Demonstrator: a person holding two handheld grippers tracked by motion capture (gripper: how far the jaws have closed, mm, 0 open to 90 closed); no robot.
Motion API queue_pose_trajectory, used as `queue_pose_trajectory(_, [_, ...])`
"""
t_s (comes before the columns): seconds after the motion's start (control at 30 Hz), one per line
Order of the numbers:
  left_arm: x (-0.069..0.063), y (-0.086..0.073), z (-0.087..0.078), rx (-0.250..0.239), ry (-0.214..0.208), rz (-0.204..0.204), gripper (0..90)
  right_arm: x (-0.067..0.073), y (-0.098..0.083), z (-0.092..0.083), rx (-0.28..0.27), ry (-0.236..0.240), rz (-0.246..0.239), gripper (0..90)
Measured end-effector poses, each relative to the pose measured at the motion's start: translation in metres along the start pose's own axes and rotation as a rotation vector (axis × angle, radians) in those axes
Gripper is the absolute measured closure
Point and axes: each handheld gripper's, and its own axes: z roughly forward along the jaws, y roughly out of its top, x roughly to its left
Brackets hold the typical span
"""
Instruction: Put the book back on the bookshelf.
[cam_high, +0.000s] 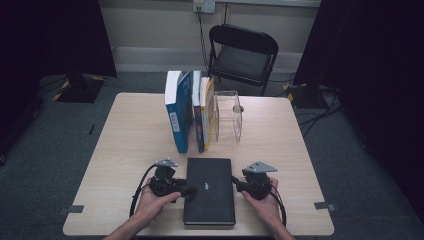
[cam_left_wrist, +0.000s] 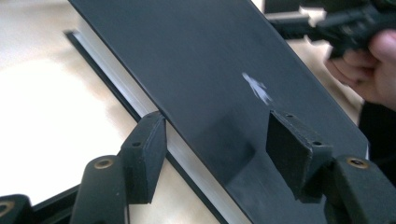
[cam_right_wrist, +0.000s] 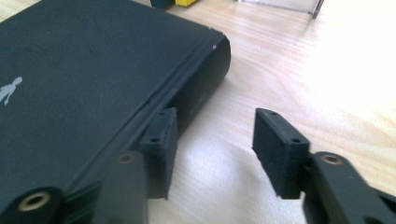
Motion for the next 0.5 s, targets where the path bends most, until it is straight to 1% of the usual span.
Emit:
queue_pose_trajectory(0.03, [0.002,0.003,0.001,-0.011,0.027,-0.003,38.5,0.0,-0.001,-0.001,0.002,0.006,0.0,47.4])
queue_pose_trajectory(0.1, [0.008,0.012,0.004,-0.035,0.055,-0.027,38.4,0.0,-0.001,-0.002,0.003,0.009,-0.003,46.9])
queue_pose_trajectory(0.13, [0.013,0.016,0.004,-0.057,0.058,-0.047,39.6,0.0,-0.002,-0.002,0.004,0.01,-0.004,46.3])
queue_pose_trajectory(0.17, [0.017,0.022,0.006,-0.062,0.047,-0.076,42.4,0.0,-0.002,-0.002,0.005,0.011,-0.002,45.6])
queue_pose_trajectory(0.2, [0.018,0.026,0.007,-0.057,0.054,-0.08,40.7,-0.001,-0.002,-0.002,0.005,0.012,0.001,45.4])
queue_pose_trajectory(0.23, [0.018,0.029,0.009,-0.056,0.07,-0.079,40.8,-0.001,-0.002,-0.002,0.005,0.015,0.002,45.0])
queue_pose_trajectory(0.27, [0.019,0.031,0.009,-0.05,0.072,-0.075,41.2,-0.002,-0.002,-0.002,0.005,0.016,0.003,44.4])
queue_pose_trajectory(0.3, [0.019,0.03,0.01,-0.056,0.072,-0.082,41.4,-0.002,-0.002,-0.003,0.004,0.015,0.002,44.1])
queue_pose_trajectory(0.33, [0.02,0.028,0.01,-0.066,0.061,-0.107,42.7,-0.001,-0.002,-0.003,0.003,0.016,0.003,44.2])
queue_pose_trajectory(0.4, [0.022,0.021,0.011,-0.076,0.022,-0.137,46.4,-0.001,-0.003,-0.003,0.0,0.016,-0.001,43.9])
queue_pose_trajectory(0.43, [0.022,0.019,0.013,-0.069,0.004,-0.157,47.2,-0.002,-0.003,-0.003,0.002,0.018,0.006,43.7])
queue_pose_trajectory(0.47, [0.021,0.017,0.015,-0.06,0.007,-0.162,46.4,-0.002,-0.004,-0.003,0.003,0.019,0.011,43.4])
queue_pose_trajectory(0.5, [0.02,0.017,0.016,-0.064,0.012,-0.153,45.7,-0.002,-0.004,-0.004,0.005,0.02,0.014,42.5])
